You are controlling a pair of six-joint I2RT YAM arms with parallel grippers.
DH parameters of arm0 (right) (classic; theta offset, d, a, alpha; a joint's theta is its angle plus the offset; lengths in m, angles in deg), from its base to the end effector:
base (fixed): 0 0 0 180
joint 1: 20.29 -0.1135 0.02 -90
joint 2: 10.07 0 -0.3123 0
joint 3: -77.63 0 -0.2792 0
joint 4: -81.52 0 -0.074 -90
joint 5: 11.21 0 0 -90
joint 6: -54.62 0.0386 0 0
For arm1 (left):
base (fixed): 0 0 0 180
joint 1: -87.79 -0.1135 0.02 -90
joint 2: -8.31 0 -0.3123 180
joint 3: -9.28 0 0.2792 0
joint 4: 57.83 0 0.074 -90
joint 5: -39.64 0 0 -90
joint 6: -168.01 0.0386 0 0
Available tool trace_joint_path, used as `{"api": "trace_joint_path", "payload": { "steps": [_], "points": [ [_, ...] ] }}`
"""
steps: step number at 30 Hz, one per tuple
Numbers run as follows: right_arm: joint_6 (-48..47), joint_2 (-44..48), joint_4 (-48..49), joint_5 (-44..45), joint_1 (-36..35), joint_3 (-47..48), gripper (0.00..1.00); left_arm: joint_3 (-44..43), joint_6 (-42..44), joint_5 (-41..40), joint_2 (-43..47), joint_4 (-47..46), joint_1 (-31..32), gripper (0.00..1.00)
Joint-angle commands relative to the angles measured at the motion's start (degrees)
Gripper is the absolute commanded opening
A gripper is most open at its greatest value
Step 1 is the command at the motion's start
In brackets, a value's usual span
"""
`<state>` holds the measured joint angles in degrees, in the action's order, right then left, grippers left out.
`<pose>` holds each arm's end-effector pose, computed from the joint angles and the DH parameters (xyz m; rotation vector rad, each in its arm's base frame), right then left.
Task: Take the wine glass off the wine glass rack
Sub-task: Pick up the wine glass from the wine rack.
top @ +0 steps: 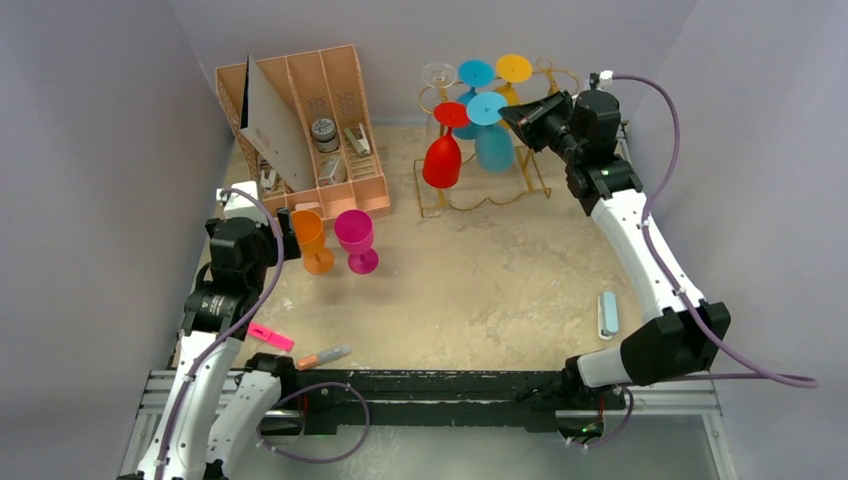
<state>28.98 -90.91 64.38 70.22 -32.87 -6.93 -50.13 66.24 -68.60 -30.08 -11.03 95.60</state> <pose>0.3428 0.0824 0.4872 0.6468 1.6180 1.1363 0.1359 -0.0064 0.3595 -0.2688 1.9799 0.1024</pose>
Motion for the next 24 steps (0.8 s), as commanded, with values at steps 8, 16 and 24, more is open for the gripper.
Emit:
{"api": "trace_joint_path", "payload": {
  "steps": [8,16,24],
  "points": [
    [0.9,0.4,2.3,-0.9,0.4,0.2,0.00,-0.5,1.0,-1.1,1.3,-1.2,-0.4,0.90],
    [0.9,0.0,2.3,-2.5,1.5,-0.6,0.00,-0.7,1.0,-1.5,0.8,-0.5,-0.4,0.89],
    [2.7,-1.6,3.9,-10.9,3.7,0.0,0.00,-0.3,0.8,-3.3,3.1,-0.6,-0.4,0.88]
  ]
}}
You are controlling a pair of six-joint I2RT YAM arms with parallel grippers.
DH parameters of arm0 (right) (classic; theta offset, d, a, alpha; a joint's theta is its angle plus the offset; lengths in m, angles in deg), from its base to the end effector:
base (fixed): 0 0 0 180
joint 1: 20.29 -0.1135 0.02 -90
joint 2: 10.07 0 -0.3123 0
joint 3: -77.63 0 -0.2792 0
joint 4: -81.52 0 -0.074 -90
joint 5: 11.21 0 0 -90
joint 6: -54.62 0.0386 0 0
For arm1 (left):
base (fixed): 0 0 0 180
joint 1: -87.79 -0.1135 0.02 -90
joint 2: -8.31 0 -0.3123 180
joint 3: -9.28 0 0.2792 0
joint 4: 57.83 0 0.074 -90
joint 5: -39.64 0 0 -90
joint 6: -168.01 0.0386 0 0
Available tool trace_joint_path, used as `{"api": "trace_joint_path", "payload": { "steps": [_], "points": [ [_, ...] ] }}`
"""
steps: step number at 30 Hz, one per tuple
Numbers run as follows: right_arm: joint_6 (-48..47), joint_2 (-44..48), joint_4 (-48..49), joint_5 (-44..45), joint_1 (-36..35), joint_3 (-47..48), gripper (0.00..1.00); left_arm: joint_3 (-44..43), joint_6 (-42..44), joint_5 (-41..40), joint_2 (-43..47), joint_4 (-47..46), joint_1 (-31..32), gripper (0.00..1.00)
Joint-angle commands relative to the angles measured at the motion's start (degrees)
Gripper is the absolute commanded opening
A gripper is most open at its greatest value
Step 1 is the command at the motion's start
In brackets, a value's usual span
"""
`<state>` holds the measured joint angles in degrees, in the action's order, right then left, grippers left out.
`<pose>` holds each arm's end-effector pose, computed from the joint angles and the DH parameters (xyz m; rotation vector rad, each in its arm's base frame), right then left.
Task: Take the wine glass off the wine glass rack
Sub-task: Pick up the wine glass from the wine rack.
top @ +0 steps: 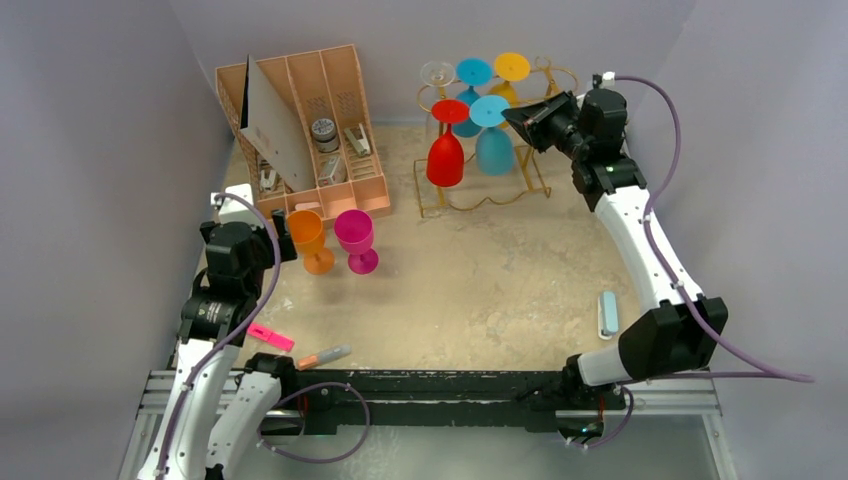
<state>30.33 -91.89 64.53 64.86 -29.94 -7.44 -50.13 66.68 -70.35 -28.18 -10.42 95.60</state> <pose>0.3521 0.0693 0.4784 0.6526 1.6551 1.1806 0.1271 -0.0041 0.3622 -0.2824 1.9530 0.1310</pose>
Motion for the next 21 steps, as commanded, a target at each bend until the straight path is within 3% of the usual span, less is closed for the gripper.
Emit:
{"api": "trace_joint_path", "payload": {
  "steps": [1,14,21],
  "points": [
    [1.4,-0.8,3.9,-6.3,0.8,0.6,0.00,-0.3,0.4,-1.5,1.2,-1.2,-0.4,0.88],
    [-1.9,3.3,3.4,-10.5,0.8,-3.3,0.00,-1.9,-2.8,1.1,-0.2,0.4,-0.4,0.88],
    [-7.6,6.5,3.5,-13.9,0.8,-5.7,0.00,-12.8,-6.8,18.5,-4.8,10.1,-0.4,0.89]
  ]
}}
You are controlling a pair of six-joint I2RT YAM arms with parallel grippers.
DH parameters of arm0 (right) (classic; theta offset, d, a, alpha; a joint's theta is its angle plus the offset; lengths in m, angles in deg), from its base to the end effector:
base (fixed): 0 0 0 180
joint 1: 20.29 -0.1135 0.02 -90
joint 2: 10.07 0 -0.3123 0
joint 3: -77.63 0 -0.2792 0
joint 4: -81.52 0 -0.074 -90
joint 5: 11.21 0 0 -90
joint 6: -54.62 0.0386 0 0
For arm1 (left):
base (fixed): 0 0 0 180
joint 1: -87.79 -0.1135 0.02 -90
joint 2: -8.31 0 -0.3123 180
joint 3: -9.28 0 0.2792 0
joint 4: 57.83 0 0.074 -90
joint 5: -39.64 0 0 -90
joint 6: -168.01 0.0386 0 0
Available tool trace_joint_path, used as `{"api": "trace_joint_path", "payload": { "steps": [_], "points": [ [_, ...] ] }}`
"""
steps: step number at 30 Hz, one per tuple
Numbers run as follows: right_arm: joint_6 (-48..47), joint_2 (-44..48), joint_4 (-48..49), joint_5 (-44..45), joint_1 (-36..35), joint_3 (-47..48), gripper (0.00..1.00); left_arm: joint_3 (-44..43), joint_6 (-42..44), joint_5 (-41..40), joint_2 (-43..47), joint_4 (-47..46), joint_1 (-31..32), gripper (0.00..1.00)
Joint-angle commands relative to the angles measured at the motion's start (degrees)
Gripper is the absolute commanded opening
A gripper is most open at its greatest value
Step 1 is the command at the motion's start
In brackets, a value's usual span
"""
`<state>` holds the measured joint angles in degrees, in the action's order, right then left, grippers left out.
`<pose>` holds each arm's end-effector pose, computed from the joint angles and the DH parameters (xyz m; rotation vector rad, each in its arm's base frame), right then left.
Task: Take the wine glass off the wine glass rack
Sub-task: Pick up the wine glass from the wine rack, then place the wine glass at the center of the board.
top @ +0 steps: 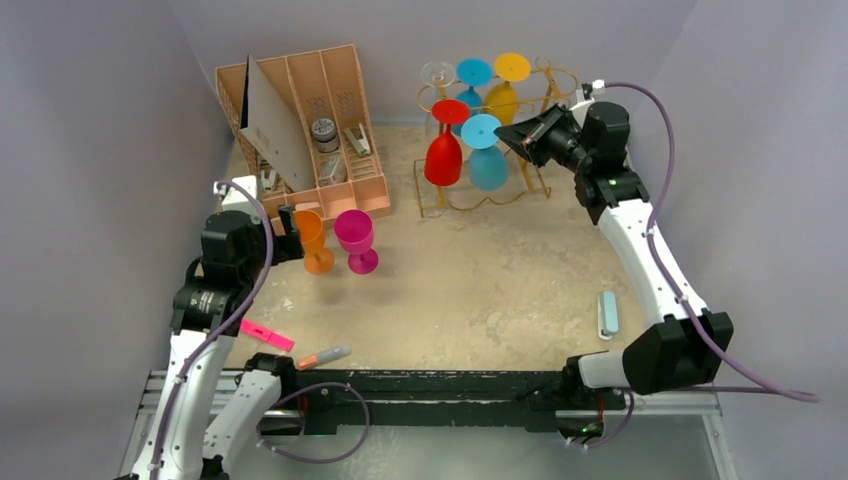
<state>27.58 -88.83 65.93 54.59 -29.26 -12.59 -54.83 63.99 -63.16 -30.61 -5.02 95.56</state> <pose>0.3354 0.0690 0.4645 0.4938 1.7452 1.2734 0.1286 -0.0089 0.3768 -0.2489 2.0247 -0.0087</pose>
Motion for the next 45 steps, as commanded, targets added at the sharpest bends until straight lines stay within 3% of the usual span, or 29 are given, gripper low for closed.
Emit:
{"api": "trace_joint_path", "payload": {
  "steps": [1,9,14,16,27,33,39,45],
  "points": [
    [-5.2,3.7,2.5,-4.3,0.1,-1.1,0.00,-9.2,-4.6,14.3,-3.3,5.3,-0.4,0.89],
    [-6.3,4.2,8.7,-10.4,-0.1,-3.1,0.00,-12.9,-8.8,35.1,-7.2,4.1,-0.4,0.89],
    [-19.7,6.4,-1.8,-9.9,-4.4,-1.1,0.00,-12.3,-14.3,48.1,-8.3,-0.8,-0.4,0.88],
    [-20.7,7.2,-2.8,-10.5,-5.1,-2.3,0.00,-11.6,-16.3,51.7,-8.4,-3.1,-0.4,0.88],
    [-25.4,6.5,-4.5,-21.5,-12.8,-2.5,0.00,-7.0,-25.0,61.5,-9.5,-13.8,-0.4,0.84],
    [-27.0,5.7,-6.0,-23.2,-16.4,-1.9,0.00,-10.7,-20.4,63.0,-10.7,-9.1,-0.4,0.84],
    [-28.7,2.6,-8.2,-27.4,-21.7,1.1,0.00,-8.1,-25.7,67.8,-11.5,-16.7,0.4,0.80],
    [-29.6,0.1,-9.0,-27.6,-25.7,4.1,0.00,-10.3,-23.6,70.1,-11.1,-15.4,1.6,0.73]
  ]
}}
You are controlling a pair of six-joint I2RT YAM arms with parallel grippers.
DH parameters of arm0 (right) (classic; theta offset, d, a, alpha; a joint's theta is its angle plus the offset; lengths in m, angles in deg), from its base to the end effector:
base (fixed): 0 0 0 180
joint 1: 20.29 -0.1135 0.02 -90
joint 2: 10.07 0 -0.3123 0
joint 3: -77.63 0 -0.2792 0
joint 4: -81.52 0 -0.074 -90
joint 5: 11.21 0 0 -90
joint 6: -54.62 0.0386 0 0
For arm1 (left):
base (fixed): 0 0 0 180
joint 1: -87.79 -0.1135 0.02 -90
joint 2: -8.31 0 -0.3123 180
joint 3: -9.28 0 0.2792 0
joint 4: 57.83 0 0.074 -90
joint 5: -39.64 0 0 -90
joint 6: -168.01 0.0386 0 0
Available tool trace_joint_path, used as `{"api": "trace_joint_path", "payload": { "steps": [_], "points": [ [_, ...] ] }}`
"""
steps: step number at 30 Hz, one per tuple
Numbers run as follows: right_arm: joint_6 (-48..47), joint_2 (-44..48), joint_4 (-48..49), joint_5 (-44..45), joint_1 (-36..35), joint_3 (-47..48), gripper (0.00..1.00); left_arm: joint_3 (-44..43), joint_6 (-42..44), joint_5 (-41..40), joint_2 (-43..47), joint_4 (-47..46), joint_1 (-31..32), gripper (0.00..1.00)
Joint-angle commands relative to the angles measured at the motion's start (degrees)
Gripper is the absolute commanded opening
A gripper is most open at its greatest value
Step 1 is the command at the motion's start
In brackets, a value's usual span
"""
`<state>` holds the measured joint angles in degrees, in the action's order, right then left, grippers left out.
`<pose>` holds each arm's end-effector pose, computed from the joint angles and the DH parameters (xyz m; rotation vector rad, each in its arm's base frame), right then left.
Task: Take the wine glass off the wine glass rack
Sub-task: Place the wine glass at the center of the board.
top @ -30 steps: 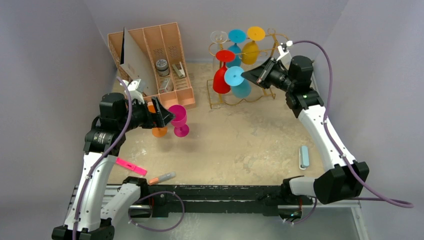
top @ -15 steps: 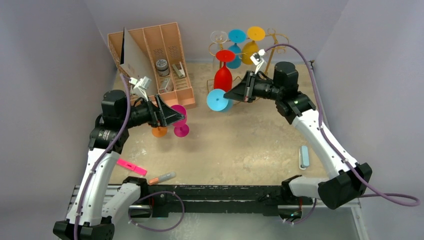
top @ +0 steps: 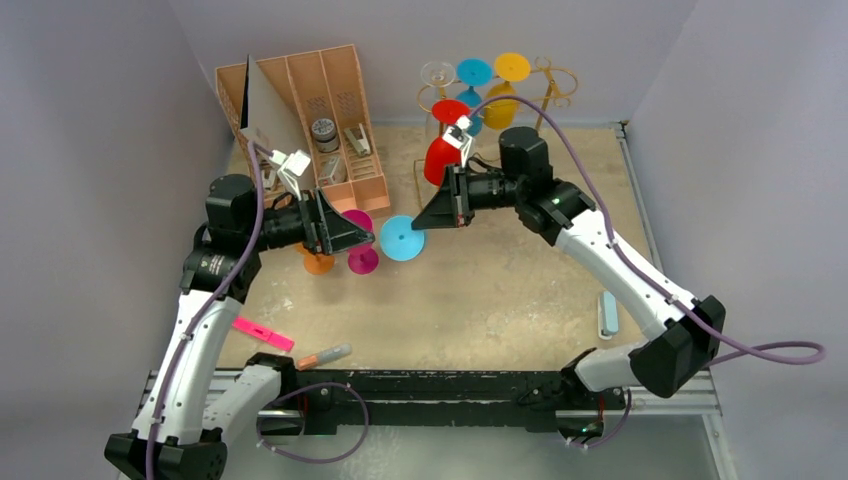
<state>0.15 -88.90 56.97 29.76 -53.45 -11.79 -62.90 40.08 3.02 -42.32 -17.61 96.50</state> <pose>0.2601 0.2047 0.4547 -0.6526 1.9150 1.5720 0.1668 -0.0569 0.4264 0.1836 2.0061 -1.4131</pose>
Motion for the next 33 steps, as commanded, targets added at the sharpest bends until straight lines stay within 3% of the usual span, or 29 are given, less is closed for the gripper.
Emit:
{"api": "trace_joint_path", "payload": {
  "steps": [1,7,13,20,25,27,31,33],
  "points": [
    [-2.3,-0.1,-0.1,-2.8,-1.8,3.6,0.00,-2.2,0.3,4.5,0.6,-3.0,0.9,0.72],
    [-2.4,-1.2,-0.6,-3.3,-2.9,4.4,0.00,0.2,-0.4,5.2,0.0,-5.0,4.4,0.54],
    [-3.1,-1.2,-2.2,-3.0,-3.2,4.9,0.00,1.0,-0.5,0.3,-1.7,-7.0,11.5,0.40],
    [-4.6,-0.7,-4.0,-2.6,-3.2,4.9,0.00,2.2,-2.0,-1.6,-1.7,-10.2,11.9,0.23],
    [-4.5,-1.1,-4.1,-3.2,-3.4,4.9,0.00,3.1,-3.6,-1.3,-1.8,-12.7,12.0,0.00],
    [-4.5,-0.9,-4.2,-3.5,-3.3,5.0,0.01,4.0,-5.0,-0.6,-1.9,-14.6,12.0,0.00],
    [-4.8,0.3,-3.3,-4.9,-3.2,3.4,0.17,5.8,-8.6,1.5,-1.6,-20.8,12.0,0.00],
    [-4.1,1.3,-2.1,-5.2,-3.3,1.3,0.30,6.8,-10.6,2.5,-1.1,-24.7,12.0,0.00]
  ]
}}
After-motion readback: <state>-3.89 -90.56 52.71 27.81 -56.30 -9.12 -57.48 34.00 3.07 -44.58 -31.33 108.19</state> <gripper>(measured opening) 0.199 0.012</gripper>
